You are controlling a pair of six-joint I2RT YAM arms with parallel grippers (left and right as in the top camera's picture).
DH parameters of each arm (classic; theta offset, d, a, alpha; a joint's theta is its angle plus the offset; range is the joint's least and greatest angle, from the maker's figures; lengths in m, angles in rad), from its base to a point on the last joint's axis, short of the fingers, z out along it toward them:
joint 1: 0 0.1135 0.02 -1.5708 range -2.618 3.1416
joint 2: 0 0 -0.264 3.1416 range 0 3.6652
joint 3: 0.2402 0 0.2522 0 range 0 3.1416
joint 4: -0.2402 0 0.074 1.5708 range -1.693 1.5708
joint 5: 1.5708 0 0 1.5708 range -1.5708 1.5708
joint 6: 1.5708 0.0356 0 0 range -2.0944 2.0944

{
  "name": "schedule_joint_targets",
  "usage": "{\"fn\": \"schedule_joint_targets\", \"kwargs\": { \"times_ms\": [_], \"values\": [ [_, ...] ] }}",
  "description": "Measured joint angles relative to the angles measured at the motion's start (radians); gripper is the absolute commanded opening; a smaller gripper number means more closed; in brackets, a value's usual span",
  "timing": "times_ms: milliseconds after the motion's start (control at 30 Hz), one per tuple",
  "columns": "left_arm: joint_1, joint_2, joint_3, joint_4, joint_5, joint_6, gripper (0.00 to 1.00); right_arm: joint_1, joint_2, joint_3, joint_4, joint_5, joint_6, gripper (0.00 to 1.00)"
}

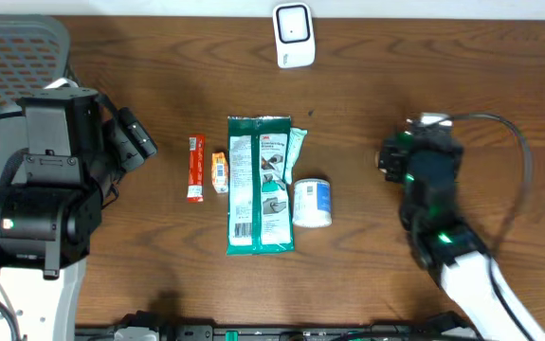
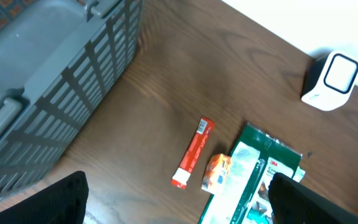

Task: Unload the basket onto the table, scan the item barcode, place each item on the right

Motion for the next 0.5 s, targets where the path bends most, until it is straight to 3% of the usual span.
{"fn": "schedule_joint_targets", "kwargs": {
  "times_ms": [100, 200, 267, 500],
  "values": [
    [0.0, 0.0, 0.0, 0.0, 0.0, 0.0, 0.9, -0.065, -0.129, 0.004, -0.142, -0.115, 0.06, 0.88],
    [0.0, 0.0, 0.0, -0.001, 0.0, 0.0, 0.9, -0.12, -0.191, 0.006, -0.237, -0.216, 0.102, 0.95],
    [0.0, 0.0, 0.0, -0.001, 0.0, 0.0, 0.9, -0.145, -0.198, 0.011, -0.292, -0.264, 0.116, 0.99],
    [0.0, 0.0, 0.0, -0.001, 0.0, 0.0, 0.9, -0.211, -0.115, 0.172, -0.56, -0.399, 0.138, 0.99]
  ]
}}
